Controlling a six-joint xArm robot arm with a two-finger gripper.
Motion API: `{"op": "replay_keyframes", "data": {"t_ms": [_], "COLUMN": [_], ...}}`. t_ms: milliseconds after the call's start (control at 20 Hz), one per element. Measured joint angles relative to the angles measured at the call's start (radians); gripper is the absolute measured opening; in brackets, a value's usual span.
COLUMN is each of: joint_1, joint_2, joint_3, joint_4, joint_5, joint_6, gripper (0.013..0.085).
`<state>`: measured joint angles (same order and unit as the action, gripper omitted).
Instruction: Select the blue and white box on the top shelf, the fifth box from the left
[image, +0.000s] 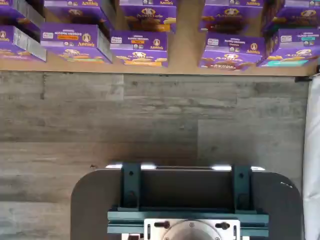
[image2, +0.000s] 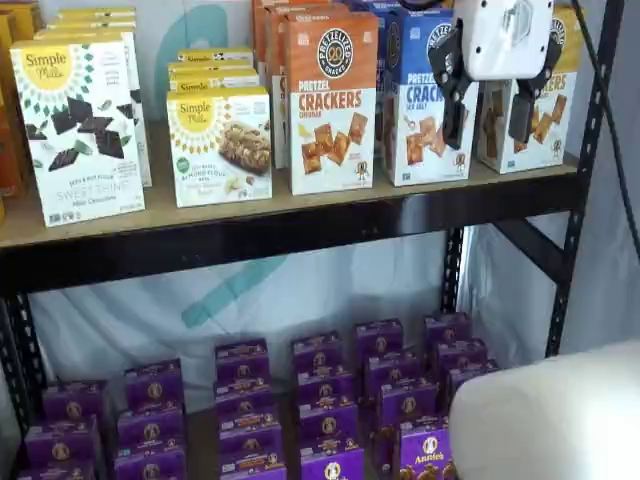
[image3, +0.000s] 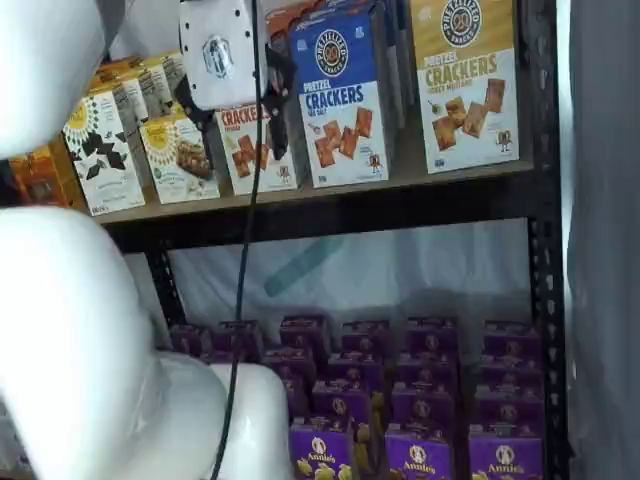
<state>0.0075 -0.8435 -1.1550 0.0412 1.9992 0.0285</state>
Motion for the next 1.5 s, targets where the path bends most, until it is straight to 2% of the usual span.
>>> {"op": "replay_keyframes", "data": {"t_ms": [450,950,1300,1500], "joint_1": [-0.001,0.039,0.006,-0.007], "joint_2": [-0.003,0.039,0.130,0.177], "joint_3": [0.008,0.018,-0.028,-0.064], "joint_4": [-0.009,-0.066,-0.059,-0.057], "joint_5": [-0.016,-0.127,-0.203,-0.210], "joint_6": [-0.005,0.017,-0.011,-0.024], "gripper": [0.0850,0.0850,0.0850,0.0850]}}
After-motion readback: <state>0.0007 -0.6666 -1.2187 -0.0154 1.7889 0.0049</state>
